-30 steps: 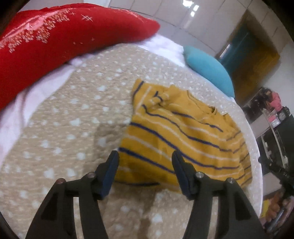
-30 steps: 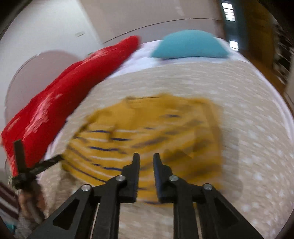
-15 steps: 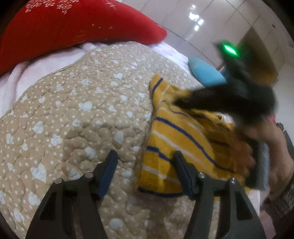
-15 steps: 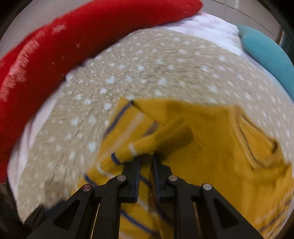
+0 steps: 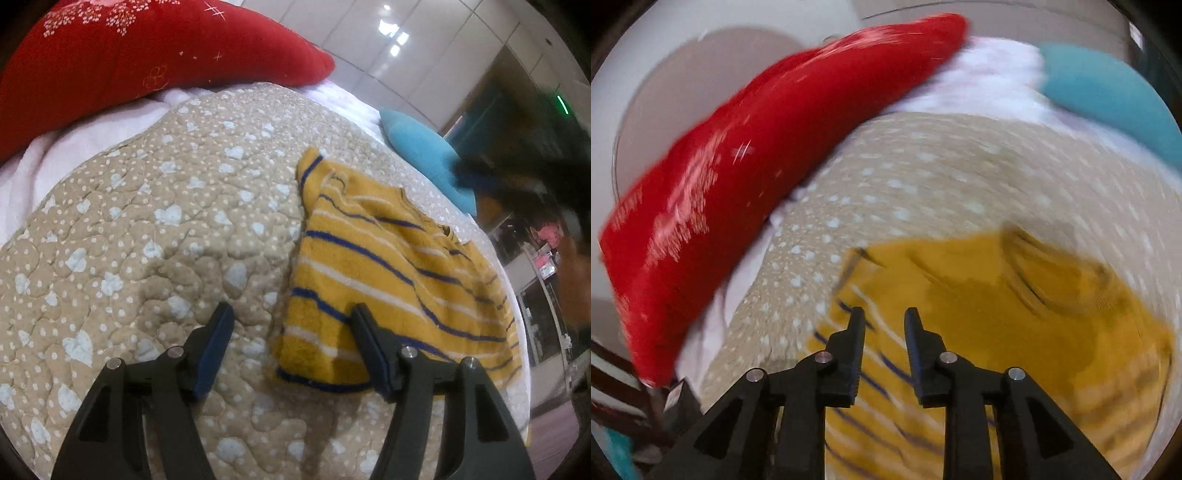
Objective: Fold small clothes
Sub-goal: 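Smooth the folded sweater with the right gripper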
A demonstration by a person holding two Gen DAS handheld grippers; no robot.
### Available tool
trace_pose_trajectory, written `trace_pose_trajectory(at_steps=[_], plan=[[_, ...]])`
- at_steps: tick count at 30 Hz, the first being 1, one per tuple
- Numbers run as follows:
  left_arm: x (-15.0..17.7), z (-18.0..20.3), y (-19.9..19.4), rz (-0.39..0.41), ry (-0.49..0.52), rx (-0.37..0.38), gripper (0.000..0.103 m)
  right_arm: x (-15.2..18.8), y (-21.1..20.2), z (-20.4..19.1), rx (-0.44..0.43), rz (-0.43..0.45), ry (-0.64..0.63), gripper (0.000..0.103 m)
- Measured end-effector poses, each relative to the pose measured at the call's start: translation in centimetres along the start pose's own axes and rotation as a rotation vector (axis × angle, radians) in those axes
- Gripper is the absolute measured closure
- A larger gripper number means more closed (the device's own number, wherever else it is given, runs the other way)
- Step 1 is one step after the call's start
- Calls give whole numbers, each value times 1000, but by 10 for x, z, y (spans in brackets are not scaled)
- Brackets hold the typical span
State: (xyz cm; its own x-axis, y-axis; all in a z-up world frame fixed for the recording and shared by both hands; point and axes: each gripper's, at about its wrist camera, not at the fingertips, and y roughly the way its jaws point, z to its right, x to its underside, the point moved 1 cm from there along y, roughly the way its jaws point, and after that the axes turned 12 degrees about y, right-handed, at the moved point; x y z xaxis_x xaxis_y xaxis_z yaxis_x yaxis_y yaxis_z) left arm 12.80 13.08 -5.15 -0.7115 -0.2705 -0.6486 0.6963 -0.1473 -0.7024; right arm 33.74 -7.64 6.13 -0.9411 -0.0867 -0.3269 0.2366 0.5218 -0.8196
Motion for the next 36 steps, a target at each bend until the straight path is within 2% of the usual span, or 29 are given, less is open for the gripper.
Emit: trace_pose_trajectory(at_steps=[3,4,5,6,7,9,11,12,13,14,17,19,20,21,23,24,25,27,29,31,32,36], plan=[[-4,9,-12,48,25,-21,38,18,-6,63,2,-22,142,77],[-5,14,-15,61,47,-29,38,25,-4,91,21,-47,203,77],[-5,19,-18,70,70,-42,38,31,-4,113,77,-50,238,78],[-5,22,-20,73,86,-54,37,37,-7,145,233,-13,256,90],[-5,25,-20,68,100,-63,37,35,-9,163,291,13,266,103],[-3,27,-17,43,106,-61,37,40,-35,207,361,130,399,103],[-2,24,-12,15,93,-50,37,43,-56,217,441,215,459,103],[-1,21,-10,6,84,-44,37,44,-65,214,487,249,452,101],[-1,18,-8,-4,72,-38,37,45,-72,203,478,277,417,94],[0,15,-7,-15,60,-31,37,44,-74,193,459,289,394,94],[0,13,-5,-15,49,-27,37,43,-74,157,328,308,299,91],[0,15,-4,-13,58,-27,37,38,-52,142,236,266,276,83],[0,16,-5,-14,63,-27,37,36,-40,139,224,241,282,82],[1,16,-5,-15,66,-29,37,34,-29,143,231,203,300,80],[3,12,-9,-17,57,-23,37,34,-9,163,318,138,368,82],[3,9,-11,-16,47,-19,37,37,-7,174,355,141,397,94],[2,4,-13,-15,30,-15,37,40,-12,180,361,177,414,99],[1,-5,-13,-19,-3,-6,34,45,-24,179,409,226,432,97],[-1,-15,-11,-34,-50,27,32,50,-34,161,415,250,412,90],[-3,-20,-11,-38,-76,49,32,50,-40,136,389,257,322,75],[-4,-23,-14,-32,-82,41,32,52,-41,120,368,255,267,72],[-7,-29,-35,13,-63,-86,31,76,-32,44,283,209,58,56]])
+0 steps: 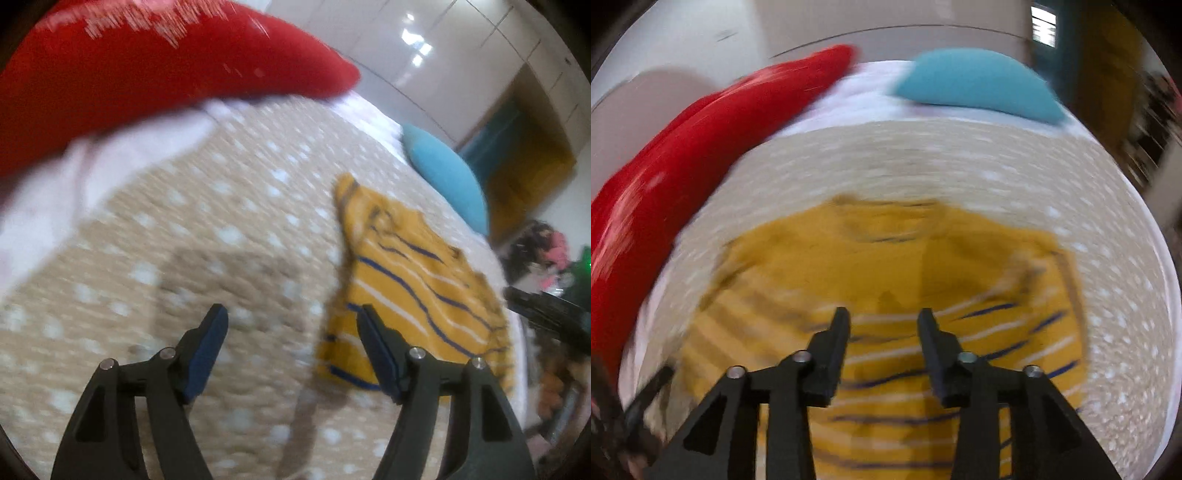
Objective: Fold small clothes
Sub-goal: 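Smooth the folded sweater with the right gripper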
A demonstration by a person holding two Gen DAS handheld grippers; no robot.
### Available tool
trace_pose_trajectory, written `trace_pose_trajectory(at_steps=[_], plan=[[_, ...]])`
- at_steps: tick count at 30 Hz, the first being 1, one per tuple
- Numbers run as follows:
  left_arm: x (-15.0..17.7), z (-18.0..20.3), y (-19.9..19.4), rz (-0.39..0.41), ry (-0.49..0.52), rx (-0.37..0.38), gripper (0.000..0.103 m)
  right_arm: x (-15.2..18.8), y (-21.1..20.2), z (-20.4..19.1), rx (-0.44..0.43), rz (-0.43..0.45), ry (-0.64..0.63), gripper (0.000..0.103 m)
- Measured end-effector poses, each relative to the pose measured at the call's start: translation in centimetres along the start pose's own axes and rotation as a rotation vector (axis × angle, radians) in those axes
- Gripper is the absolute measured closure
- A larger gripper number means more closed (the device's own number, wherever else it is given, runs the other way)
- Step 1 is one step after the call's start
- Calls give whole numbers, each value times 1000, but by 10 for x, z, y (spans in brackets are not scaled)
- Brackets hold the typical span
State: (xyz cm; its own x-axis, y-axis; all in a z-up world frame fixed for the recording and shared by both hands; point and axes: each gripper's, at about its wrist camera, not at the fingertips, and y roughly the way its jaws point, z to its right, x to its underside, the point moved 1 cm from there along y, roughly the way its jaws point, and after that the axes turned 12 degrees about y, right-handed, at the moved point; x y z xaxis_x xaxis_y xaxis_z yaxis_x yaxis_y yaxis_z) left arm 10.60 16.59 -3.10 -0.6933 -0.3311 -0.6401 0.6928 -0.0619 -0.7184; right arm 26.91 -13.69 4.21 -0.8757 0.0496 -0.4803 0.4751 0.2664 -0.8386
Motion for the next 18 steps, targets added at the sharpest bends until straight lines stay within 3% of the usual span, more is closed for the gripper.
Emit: trace_pose_trajectory(at_steps=[6,13,18], plan=[[2,-25,-29,61,20,-239,29,60,14,-96,-100,-83,-227,54],[10,-39,-42,59,58,-298,29,89,50,-160,-105,-121,-306,44],[17,-44,-51,63,64,-316,28,92,78,-189,14,-109,-358,34]])
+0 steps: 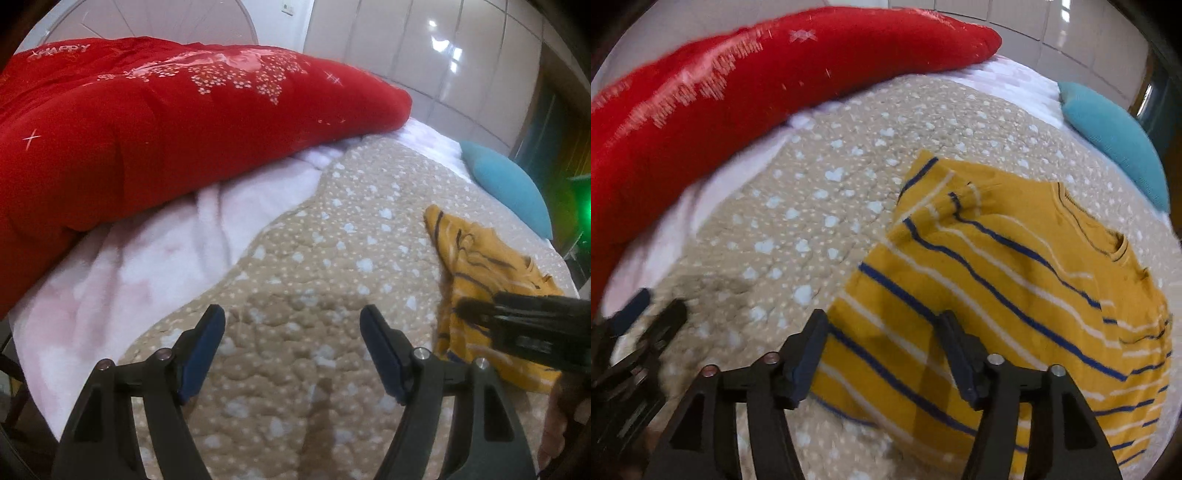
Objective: Fold small clothes
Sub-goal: 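Smooth the folded sweater with the right gripper, then grasp the edge of the folded yellow sweater with the right gripper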
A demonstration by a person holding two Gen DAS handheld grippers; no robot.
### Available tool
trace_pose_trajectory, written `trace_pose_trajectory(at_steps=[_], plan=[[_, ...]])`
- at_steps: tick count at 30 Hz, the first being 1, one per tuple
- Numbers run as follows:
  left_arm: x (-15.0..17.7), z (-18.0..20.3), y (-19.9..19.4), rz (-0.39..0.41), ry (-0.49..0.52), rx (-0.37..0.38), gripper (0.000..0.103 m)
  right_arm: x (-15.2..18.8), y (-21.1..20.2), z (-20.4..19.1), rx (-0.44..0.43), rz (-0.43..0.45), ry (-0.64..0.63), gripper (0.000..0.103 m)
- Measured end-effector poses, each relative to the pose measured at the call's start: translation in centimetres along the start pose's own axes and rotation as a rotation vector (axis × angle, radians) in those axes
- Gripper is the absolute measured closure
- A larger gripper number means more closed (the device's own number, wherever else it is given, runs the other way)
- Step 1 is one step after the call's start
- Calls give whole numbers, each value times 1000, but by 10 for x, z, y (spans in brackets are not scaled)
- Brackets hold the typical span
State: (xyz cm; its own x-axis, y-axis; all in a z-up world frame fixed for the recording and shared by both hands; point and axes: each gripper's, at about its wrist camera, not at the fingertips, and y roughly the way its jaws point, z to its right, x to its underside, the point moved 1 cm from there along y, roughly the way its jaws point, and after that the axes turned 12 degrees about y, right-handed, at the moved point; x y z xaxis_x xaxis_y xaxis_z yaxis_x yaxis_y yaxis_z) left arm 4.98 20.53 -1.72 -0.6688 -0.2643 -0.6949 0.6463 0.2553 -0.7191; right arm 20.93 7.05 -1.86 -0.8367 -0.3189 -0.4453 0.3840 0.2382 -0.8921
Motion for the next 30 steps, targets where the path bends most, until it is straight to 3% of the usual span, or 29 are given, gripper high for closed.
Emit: trace_pose_trajectory(at_steps=[5,11,14,19,30], plan=[[1,-3,3,-13,6,-2,28,0,26,-14,128,-27,-52,31],[2,-4,2,-11,17,-17,28,3,34,-22,202,-29,-95,28],[4,-5,2,-14,14,-14,28,3,34,-21,198,-41,-100,32],[5,-6,3,-20,17,-18,28,5,33,-16,207,-38,-110,56],[7,-5,6,-28,20,-28,28,16,30,-24,257,11,-152,58]])
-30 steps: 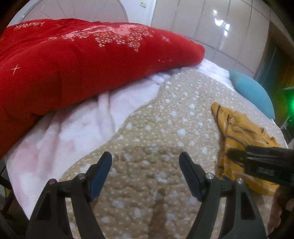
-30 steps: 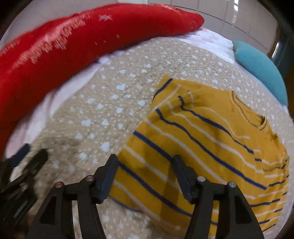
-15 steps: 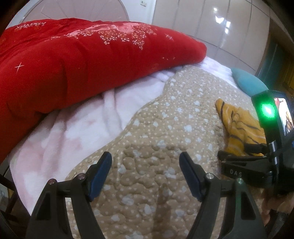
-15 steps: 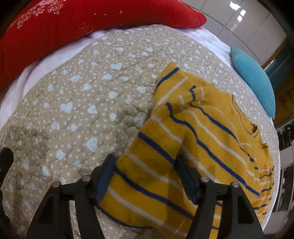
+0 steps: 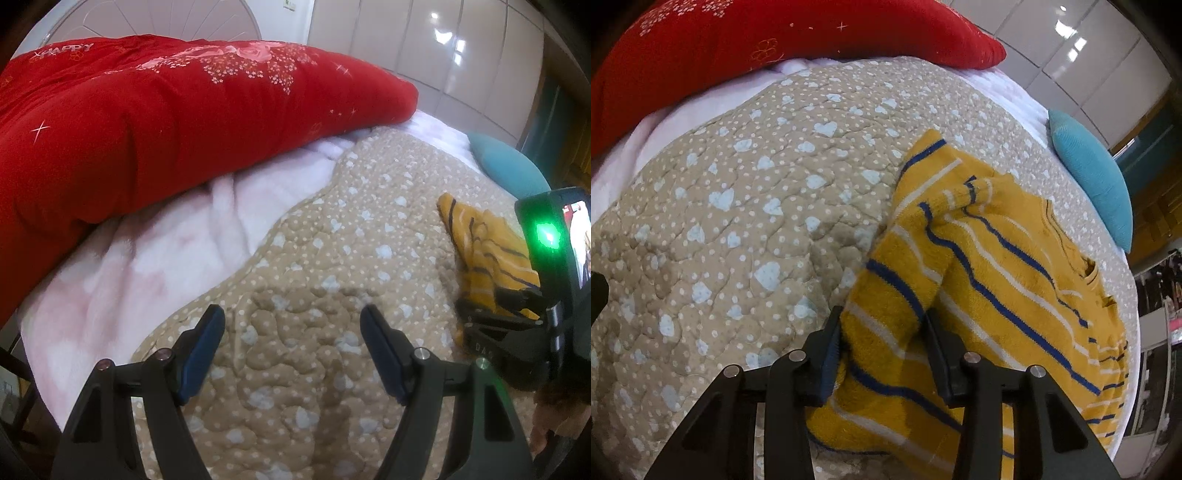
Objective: Fold small clothes
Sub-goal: 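Grasp the edge of the folded yellow sweater with the right gripper, then lift the held edge and fold it over the sweater with the right gripper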
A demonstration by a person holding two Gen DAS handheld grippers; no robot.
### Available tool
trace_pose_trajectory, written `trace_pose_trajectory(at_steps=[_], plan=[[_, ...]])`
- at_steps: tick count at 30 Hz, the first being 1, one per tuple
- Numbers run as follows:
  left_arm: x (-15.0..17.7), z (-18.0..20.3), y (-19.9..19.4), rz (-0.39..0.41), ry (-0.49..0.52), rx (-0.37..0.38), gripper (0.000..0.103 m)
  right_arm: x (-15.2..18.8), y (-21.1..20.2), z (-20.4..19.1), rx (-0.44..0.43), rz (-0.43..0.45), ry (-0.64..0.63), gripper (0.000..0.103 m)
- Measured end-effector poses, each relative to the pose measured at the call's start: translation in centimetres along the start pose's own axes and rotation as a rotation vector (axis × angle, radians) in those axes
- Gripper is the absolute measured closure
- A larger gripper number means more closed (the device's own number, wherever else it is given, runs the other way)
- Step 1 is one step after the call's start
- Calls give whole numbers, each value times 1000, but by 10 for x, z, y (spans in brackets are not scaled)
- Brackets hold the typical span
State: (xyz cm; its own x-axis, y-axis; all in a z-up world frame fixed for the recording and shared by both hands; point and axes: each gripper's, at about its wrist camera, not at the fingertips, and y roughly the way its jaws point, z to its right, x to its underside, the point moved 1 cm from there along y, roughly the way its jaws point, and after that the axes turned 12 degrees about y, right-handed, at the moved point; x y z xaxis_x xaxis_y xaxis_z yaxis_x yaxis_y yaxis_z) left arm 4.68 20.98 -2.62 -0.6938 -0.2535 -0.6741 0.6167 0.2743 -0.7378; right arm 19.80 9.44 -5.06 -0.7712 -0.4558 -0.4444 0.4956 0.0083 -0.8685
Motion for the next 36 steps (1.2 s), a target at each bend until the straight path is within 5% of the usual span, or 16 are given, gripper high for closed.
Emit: trace_pose_trajectory(at_steps=[3,5,8,13,18,25,29,33,36], plan=[[1,1,2,-6,1,0,28,3,-2,0,-6,14,12,62],[1,1,2,-10,-1,3,28,5,-5,2,-6,29,26,76],[1,-1,2,-12,-11,1,28,5,-11,17,-90,42,85,85],[1,3,3,-9,-4,-20,28,-4,-34,90,-362,51,331,88],[-1,20,-2,24,15,-16,28,10,-60,199,-503,123,562,91],[0,49,-12,75,52,86,28,100,-40,359,-475,174,935,91],[-5,75,-16,58,94,171,28,148,-12,389,-493,124,1035,91],[-4,109,-31,28,155,257,28,149,-15,397,-526,150,1010,92],[-1,132,-46,15,238,254,28,151,-18,399,-551,164,980,92]])
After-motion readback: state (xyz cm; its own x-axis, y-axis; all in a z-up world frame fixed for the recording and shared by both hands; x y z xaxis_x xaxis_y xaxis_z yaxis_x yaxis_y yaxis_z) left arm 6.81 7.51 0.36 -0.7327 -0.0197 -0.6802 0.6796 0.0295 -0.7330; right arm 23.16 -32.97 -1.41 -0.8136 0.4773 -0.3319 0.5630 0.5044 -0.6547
